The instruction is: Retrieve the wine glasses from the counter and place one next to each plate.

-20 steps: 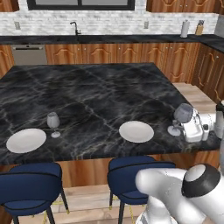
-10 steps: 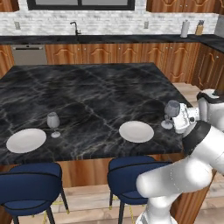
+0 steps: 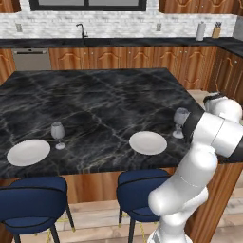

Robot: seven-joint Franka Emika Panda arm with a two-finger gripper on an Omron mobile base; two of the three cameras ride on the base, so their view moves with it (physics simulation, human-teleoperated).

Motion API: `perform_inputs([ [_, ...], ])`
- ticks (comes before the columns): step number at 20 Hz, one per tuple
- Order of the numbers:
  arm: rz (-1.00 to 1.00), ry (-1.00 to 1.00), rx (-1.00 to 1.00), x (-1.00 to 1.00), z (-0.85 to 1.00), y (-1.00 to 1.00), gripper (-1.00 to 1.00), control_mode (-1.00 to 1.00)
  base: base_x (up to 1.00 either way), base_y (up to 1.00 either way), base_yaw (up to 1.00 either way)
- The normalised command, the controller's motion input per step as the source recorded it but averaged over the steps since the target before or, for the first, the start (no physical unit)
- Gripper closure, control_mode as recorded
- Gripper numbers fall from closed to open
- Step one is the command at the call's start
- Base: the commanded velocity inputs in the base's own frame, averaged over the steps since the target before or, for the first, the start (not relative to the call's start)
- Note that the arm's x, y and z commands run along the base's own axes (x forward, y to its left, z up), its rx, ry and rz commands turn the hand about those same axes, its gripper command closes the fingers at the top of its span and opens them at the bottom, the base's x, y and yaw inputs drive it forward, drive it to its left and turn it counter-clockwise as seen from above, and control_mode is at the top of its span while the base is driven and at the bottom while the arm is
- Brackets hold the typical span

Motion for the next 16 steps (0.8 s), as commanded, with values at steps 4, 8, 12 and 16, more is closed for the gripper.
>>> perform_inputs([
  [4,0.0,0.06,0.0,0.12,-0.26,-0.14,1.0,-1.0,0.0,0.0,0.0],
  [8,0.01,0.0,0.0,0.2,-0.25,-0.01,1.0,-1.0,0.0,0.0,0.0],
  [12,0.0,-0.01,0.0,0.26,-0.24,0.0,1.0,-1.0,0.0,0.0,0.0],
  [16,0.0,0.0,0.0,0.2,-0.27,0.0,1.0,-1.0,0.0,0.0,0.0],
])
